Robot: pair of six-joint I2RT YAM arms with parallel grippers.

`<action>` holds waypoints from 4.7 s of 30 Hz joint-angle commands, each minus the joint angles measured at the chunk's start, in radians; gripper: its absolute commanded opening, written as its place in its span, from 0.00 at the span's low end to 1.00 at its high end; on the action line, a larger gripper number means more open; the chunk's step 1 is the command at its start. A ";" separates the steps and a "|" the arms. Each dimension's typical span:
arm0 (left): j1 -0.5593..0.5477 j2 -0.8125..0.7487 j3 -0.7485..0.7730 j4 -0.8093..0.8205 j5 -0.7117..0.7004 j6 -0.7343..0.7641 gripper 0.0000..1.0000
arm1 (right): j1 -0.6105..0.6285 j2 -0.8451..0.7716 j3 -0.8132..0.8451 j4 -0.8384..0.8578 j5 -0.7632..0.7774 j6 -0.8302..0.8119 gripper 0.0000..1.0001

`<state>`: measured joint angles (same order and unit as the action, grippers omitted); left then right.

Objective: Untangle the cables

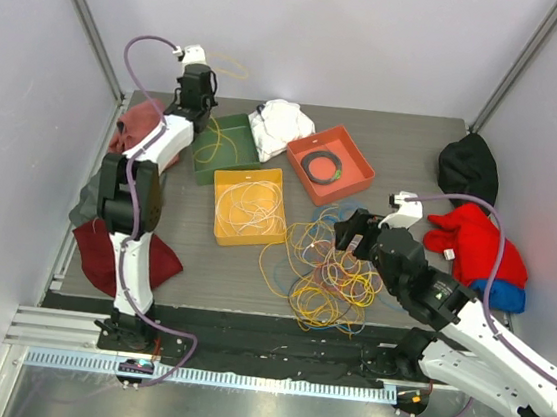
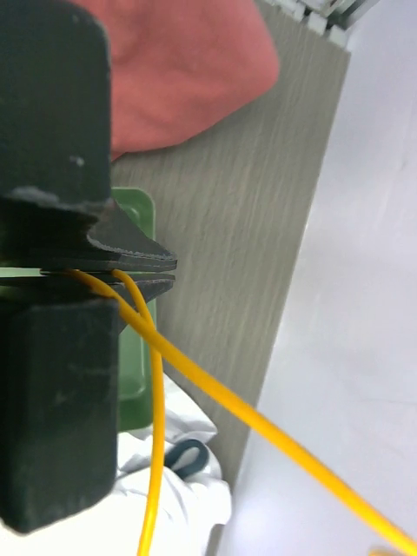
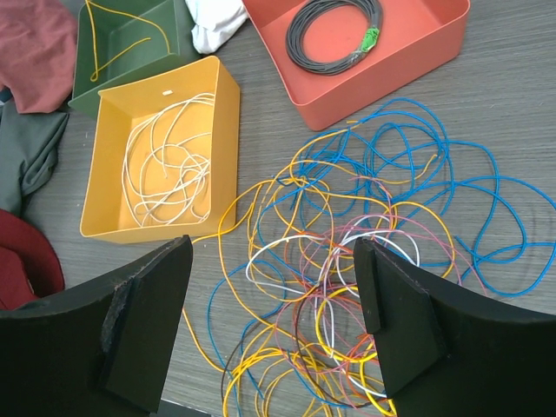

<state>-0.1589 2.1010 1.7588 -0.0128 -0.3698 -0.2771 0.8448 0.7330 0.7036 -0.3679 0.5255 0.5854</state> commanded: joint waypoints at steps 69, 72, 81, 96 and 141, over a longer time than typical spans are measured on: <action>-0.642 -0.408 -0.601 -0.035 0.347 -0.324 0.76 | 0.000 -0.052 -0.052 -0.003 0.080 0.108 0.77; -0.649 -0.377 -0.596 -0.007 0.364 -0.332 0.75 | 0.000 -0.084 -0.062 -0.020 0.087 0.108 0.77; -0.662 -0.296 -0.555 0.008 0.417 -0.335 0.68 | 0.000 -0.098 -0.078 -0.026 0.088 0.094 0.77; -0.674 -0.501 -0.536 -0.065 0.347 -0.271 0.00 | -0.001 -0.119 -0.087 -0.032 0.091 0.094 0.77; -0.582 -0.527 0.594 -0.566 -0.038 0.073 0.00 | 0.000 -0.115 -0.110 0.171 -0.108 -0.002 0.83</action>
<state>-0.7410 1.5646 2.3528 -0.5785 -0.4480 -0.1806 0.8448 0.5064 0.5949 -0.4065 0.5354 0.6388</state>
